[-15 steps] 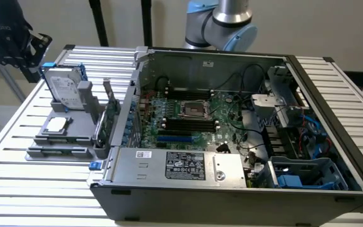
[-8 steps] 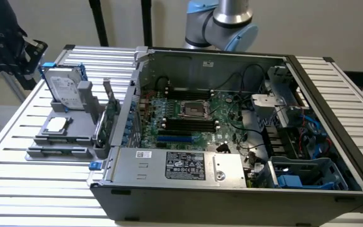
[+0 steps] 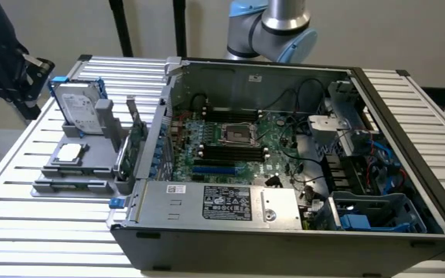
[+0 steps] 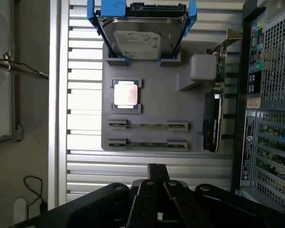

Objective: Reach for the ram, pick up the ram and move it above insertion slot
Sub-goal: 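Reach for the ram, then pick up the ram and move it above insertion slot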

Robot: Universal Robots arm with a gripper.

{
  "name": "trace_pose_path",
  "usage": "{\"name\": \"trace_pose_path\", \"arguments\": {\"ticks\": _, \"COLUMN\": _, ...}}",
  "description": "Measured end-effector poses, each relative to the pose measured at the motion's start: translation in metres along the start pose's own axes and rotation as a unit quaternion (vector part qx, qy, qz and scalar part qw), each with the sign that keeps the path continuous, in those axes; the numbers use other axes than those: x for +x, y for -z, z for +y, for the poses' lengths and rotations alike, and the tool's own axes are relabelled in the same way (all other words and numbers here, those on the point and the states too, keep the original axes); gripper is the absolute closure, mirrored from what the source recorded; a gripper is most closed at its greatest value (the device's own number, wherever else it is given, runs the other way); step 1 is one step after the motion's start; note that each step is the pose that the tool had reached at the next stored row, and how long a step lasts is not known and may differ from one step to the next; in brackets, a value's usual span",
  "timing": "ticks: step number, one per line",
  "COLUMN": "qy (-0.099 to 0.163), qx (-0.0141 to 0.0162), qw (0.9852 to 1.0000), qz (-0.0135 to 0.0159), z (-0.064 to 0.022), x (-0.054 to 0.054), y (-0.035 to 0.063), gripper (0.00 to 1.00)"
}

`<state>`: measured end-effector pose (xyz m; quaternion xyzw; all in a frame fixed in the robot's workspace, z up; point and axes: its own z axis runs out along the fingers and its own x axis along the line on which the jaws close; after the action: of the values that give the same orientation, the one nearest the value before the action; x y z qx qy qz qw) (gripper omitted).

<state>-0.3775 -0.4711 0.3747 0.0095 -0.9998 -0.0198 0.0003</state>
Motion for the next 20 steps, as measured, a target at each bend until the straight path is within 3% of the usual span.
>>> {"name": "trace_pose_path", "arguments": {"ticks": 6, "qy": 0.001, "qx": 0.0001, "qw": 1.0000, "qz": 0.0006, "z": -0.0010, "x": -0.0014, "y": -0.0002, "gripper": 0.89}}
{"name": "trace_pose_path", "arguments": {"ticks": 11, "qy": 0.037, "qx": 0.0000, "qw": 0.9993, "qz": 0.0020, "z": -0.0010, "x": -0.0025, "y": -0.0007, "gripper": 0.89}}
{"name": "trace_pose_path", "arguments": {"ticks": 16, "qy": 0.082, "qx": 0.0001, "qw": 0.9966, "qz": 0.0039, "z": -0.0011, "x": -0.0026, "y": -0.0034, "gripper": 0.89}}
{"name": "trace_pose_path", "arguments": {"ticks": 20, "qy": 0.119, "qx": 0.0002, "qw": 0.9929, "qz": 0.0054, "z": -0.0012, "x": -0.0026, "y": -0.0059, "gripper": 0.89}}
